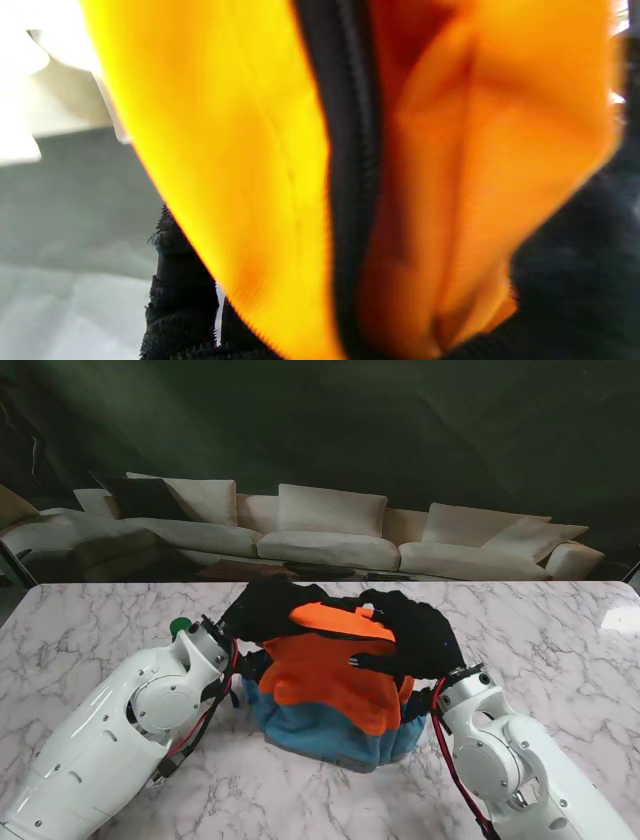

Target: Put the umbrella and water cup into the side pockets of the backpack

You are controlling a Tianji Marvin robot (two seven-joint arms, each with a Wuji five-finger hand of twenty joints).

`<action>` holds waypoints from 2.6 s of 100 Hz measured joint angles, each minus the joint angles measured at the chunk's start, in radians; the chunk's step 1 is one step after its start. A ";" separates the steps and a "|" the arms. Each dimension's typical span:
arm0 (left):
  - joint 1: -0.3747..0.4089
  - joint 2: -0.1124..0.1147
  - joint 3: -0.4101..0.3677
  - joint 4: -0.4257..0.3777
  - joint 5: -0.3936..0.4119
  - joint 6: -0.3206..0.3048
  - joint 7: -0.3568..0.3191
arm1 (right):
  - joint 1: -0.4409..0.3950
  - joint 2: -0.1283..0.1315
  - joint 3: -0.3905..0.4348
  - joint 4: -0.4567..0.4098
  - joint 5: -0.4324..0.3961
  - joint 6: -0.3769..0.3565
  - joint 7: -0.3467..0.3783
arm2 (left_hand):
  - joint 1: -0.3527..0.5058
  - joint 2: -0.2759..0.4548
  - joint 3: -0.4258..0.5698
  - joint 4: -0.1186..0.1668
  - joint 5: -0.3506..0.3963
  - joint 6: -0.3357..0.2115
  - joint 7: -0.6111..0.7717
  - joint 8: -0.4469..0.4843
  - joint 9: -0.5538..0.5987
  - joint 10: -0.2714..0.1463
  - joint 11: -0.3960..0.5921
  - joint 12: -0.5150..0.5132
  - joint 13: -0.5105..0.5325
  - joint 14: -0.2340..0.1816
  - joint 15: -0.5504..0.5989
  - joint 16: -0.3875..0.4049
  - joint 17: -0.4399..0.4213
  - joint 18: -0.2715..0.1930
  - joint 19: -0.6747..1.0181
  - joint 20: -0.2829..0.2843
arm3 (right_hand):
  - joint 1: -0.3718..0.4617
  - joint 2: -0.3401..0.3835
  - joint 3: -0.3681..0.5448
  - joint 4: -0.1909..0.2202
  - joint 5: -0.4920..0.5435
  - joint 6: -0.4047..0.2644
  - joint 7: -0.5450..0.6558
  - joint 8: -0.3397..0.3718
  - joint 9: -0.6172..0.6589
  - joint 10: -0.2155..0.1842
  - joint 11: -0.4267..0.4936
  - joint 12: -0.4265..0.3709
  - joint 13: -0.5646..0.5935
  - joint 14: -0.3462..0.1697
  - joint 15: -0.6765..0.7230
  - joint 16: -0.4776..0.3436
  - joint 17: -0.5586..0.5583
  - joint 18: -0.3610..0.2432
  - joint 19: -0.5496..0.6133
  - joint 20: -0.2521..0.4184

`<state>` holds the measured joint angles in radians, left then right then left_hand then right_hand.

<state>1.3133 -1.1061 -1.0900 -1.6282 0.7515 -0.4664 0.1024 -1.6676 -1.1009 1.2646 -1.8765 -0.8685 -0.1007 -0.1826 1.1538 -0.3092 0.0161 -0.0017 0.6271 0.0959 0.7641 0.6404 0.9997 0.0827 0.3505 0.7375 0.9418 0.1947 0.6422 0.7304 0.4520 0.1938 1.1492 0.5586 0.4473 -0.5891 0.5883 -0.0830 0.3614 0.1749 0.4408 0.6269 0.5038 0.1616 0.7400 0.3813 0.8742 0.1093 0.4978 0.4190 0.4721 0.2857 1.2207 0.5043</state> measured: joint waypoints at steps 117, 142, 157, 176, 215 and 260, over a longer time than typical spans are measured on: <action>0.206 0.033 -0.324 -0.087 0.029 -0.154 -0.179 | 0.078 -0.021 -0.024 0.181 -0.052 -0.125 -0.217 | -0.297 0.139 -0.028 0.001 -0.183 0.063 -0.511 -0.098 -0.438 0.092 -0.046 -0.275 -0.328 0.047 -0.146 0.035 -0.216 0.152 -0.160 0.051 | 0.189 0.023 0.225 -0.189 0.345 -0.362 0.509 -0.162 0.587 -0.163 0.211 0.221 0.381 -0.063 0.494 0.143 0.404 -0.088 0.412 -0.024; 0.260 0.071 -0.385 -0.066 -0.014 -0.224 -0.279 | 0.081 -0.019 -0.027 0.180 -0.060 -0.118 -0.210 | -0.296 0.142 -0.028 0.001 -0.029 0.046 -0.177 0.124 -0.288 0.067 0.131 -0.088 -0.209 0.016 0.093 0.263 -0.116 0.059 0.088 0.221 | 0.189 0.035 0.224 -0.192 0.330 -0.362 0.517 -0.161 0.586 -0.163 0.211 0.220 0.381 -0.064 0.494 0.143 0.403 -0.088 0.412 -0.026; 0.277 0.085 -0.383 -0.046 0.056 -0.227 -0.305 | 0.084 -0.019 -0.032 0.185 -0.060 -0.117 -0.222 | -0.294 0.167 -0.025 0.001 -0.014 0.043 -0.177 0.065 -0.276 0.061 0.100 -0.124 -0.186 0.018 0.114 0.265 -0.072 0.042 0.154 0.246 | 0.189 0.041 0.224 -0.192 0.324 -0.362 0.521 -0.161 0.585 -0.163 0.211 0.218 0.381 -0.064 0.494 0.143 0.401 -0.088 0.412 -0.026; 0.272 0.095 -0.332 -0.008 -0.008 -0.183 -0.338 | 0.081 -0.019 -0.034 0.183 -0.058 -0.107 -0.220 | -0.294 0.183 -0.025 0.001 -0.014 0.043 -0.287 -0.041 -0.276 0.063 -0.013 -0.254 -0.186 0.023 0.115 0.251 -0.061 0.032 0.166 0.256 | 0.189 0.045 0.223 -0.192 0.320 -0.362 0.523 -0.161 0.581 -0.163 0.217 0.217 0.381 -0.064 0.494 0.143 0.386 -0.088 0.412 -0.026; 0.203 0.096 -0.222 0.064 -0.044 -0.144 -0.346 | 0.090 -0.022 -0.061 0.185 -0.041 -0.088 -0.231 | -0.293 0.220 -0.025 0.001 0.031 0.027 -0.342 -0.077 -0.279 0.024 -0.059 -0.320 -0.188 0.029 0.068 0.214 -0.084 0.032 0.166 0.256 | 0.199 0.051 0.211 -0.192 0.318 -0.362 0.525 -0.161 0.572 -0.163 0.220 0.215 0.381 -0.064 0.494 0.143 0.378 -0.088 0.412 -0.026; 0.142 0.095 -0.148 0.094 -0.099 -0.133 -0.390 | 0.094 -0.023 -0.068 0.186 -0.037 -0.086 -0.224 | -0.342 0.235 -0.027 0.001 -0.074 -0.066 -0.578 -0.292 -0.451 -0.115 -0.151 -0.485 -0.248 0.036 -0.011 0.137 -0.126 -0.001 0.152 0.255 | 0.199 0.054 0.210 -0.192 0.309 -0.362 0.533 -0.161 0.571 -0.163 0.221 0.205 0.381 -0.064 0.494 0.143 0.376 -0.088 0.412 -0.026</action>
<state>1.4556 -1.0107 -1.2383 -1.5346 0.6525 -0.5997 -0.2873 -1.5741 -1.1237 1.1968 -1.6906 -0.9056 -0.1868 -0.4066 0.8114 -0.0743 -0.0106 -0.0005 0.5533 0.0301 0.1858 0.3483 0.5483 -0.0325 0.1993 0.2528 0.6934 0.2309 0.6316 0.8677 0.3265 0.1928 1.3015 0.8140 0.6467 -0.5347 0.7986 -0.2747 0.6702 -0.1868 0.9742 0.4662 1.0746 -0.0011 0.9611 0.5865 1.2557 0.0449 0.9919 0.5623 0.8480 0.1975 1.6332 0.4782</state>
